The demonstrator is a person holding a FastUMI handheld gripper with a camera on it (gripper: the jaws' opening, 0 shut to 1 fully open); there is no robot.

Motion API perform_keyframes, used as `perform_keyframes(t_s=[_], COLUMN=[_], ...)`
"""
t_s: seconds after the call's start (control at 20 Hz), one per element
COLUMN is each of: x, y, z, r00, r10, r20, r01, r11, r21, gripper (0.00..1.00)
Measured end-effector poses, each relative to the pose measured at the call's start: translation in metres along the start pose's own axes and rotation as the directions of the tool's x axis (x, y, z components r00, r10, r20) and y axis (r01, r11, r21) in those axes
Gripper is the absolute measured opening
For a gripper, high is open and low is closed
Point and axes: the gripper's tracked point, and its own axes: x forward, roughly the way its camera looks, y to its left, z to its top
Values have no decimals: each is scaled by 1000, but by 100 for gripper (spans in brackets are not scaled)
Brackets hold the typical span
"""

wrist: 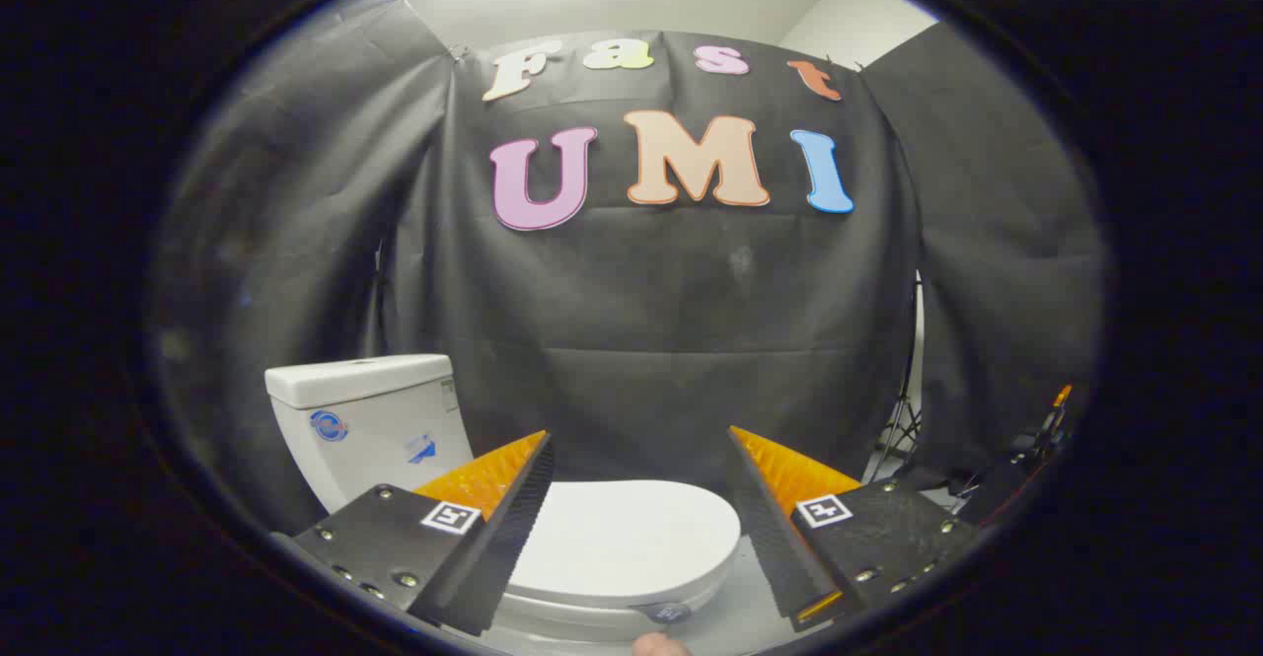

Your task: Open the toilet lid.

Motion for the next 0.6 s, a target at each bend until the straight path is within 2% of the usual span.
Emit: perform_keyframes(t_s=[0.6], x=[6], y=[14], z=[-7], r00=[1000], r10=[8], r20=[-10], r01=[-8], r11=[1000], r21=[-1], gripper=[100])
